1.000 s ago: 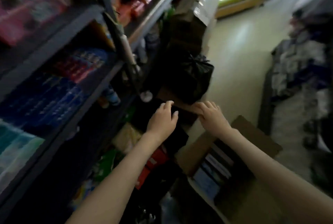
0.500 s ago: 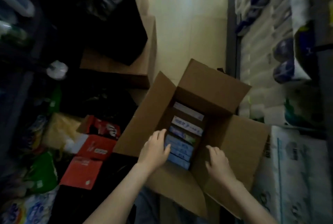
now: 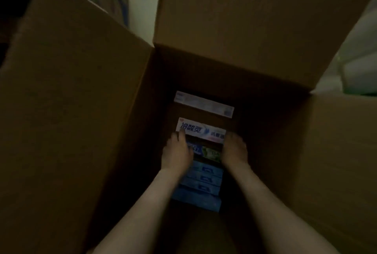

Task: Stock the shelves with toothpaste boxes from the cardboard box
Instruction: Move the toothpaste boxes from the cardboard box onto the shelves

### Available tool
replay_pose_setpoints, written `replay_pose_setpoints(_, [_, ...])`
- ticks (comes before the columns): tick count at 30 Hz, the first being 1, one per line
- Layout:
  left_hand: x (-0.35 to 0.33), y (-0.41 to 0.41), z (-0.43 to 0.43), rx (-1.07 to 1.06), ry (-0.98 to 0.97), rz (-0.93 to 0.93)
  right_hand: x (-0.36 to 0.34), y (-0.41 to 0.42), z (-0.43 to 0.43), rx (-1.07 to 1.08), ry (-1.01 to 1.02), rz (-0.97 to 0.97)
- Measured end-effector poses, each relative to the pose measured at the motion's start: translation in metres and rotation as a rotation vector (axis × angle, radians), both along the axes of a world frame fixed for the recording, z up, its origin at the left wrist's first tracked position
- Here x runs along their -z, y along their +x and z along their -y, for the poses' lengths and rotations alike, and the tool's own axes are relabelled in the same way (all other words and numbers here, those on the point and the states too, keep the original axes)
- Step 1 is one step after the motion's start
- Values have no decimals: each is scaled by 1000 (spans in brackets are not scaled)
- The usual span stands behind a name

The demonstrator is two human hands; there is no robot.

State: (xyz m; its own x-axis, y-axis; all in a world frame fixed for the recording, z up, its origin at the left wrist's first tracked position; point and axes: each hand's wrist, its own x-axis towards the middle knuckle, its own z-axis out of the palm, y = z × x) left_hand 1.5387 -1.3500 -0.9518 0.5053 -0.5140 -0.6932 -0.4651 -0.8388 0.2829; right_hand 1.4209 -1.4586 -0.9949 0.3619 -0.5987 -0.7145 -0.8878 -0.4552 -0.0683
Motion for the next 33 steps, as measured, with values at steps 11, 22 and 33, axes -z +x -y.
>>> replay_pose_setpoints(11, [-2,-10,-19,93,63,-5,30,19,-11,-310,-103,-133])
replay_pose_setpoints(22, [-365,-8,-64,309,-99,253,-386,13,-49,-532,-150,106])
replay_pose_setpoints(33, [-608,38,-233,88,-85,709,-642,111,-172,-1176,-239,534])
